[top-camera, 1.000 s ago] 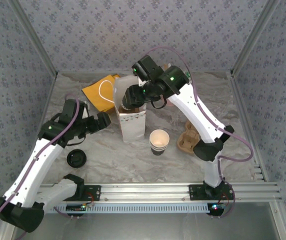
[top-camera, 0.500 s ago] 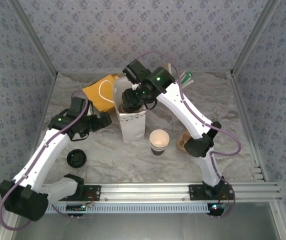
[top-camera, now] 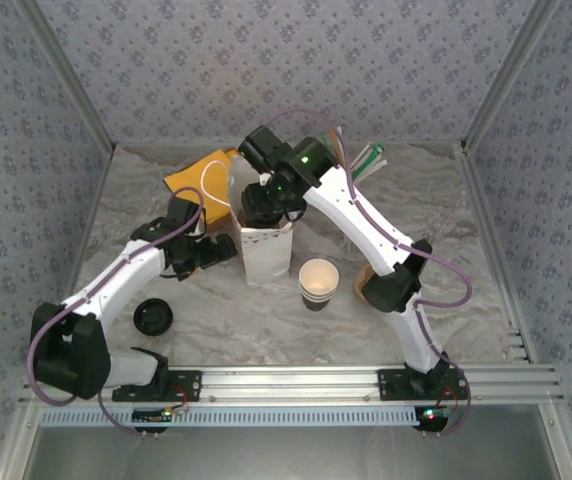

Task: Pack the takeout coffee

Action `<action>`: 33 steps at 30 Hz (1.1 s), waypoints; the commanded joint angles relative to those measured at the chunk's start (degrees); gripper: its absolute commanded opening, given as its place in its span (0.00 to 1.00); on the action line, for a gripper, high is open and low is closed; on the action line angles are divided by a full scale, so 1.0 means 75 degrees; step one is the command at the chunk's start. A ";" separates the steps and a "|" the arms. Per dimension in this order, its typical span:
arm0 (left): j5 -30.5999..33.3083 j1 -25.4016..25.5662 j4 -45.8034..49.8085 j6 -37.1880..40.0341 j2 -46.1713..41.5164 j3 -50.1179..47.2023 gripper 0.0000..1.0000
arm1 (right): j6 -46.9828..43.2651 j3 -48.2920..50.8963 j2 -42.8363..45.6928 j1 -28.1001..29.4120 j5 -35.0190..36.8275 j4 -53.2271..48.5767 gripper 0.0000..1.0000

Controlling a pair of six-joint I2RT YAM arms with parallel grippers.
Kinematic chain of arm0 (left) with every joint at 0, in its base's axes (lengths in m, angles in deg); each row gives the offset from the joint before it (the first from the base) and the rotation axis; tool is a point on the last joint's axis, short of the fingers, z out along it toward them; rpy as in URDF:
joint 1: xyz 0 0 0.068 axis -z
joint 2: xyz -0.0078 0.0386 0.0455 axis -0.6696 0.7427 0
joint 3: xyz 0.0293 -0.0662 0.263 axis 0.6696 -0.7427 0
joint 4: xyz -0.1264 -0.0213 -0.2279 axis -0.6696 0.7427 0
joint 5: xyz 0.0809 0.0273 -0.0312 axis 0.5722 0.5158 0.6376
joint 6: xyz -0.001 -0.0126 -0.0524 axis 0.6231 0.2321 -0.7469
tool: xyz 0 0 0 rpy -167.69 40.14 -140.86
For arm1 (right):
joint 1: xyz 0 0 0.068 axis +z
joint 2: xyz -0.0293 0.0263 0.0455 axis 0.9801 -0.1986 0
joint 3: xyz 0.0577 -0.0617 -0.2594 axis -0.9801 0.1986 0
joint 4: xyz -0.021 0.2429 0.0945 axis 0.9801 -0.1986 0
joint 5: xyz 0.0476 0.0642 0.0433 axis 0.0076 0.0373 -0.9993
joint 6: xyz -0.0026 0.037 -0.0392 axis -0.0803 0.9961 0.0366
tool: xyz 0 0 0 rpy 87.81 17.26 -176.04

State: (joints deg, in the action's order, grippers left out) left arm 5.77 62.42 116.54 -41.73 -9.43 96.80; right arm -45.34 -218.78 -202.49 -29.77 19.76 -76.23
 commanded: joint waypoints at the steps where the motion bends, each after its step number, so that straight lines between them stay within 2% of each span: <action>1: -0.0158 0.0068 -0.0422 0.0115 0.0227 -0.0032 1.00 | -0.0029 -0.0217 -0.0088 -0.0009 0.0082 -0.0337 0.64; 19: -0.0671 0.0717 -0.1655 -0.0496 0.0733 -0.0381 1.00 | -0.0203 -0.0181 -0.0019 -0.0252 0.0181 -0.0873 0.64; 27: -0.0614 0.1284 -0.1926 -0.0720 0.1096 -0.0250 1.00 | -0.0320 -0.0065 0.0039 -0.0379 0.0180 -0.1082 0.64; 33: -0.0570 0.1358 -0.1924 -0.0736 0.1059 -0.0198 1.00 | -0.0450 0.0075 0.0082 -0.0549 0.0123 -0.1088 0.64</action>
State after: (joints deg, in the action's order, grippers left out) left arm 1.70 72.19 102.53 -46.77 -1.37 94.18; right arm -47.33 -218.51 -202.49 -33.29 19.95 -82.48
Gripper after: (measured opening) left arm 0.997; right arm 0.647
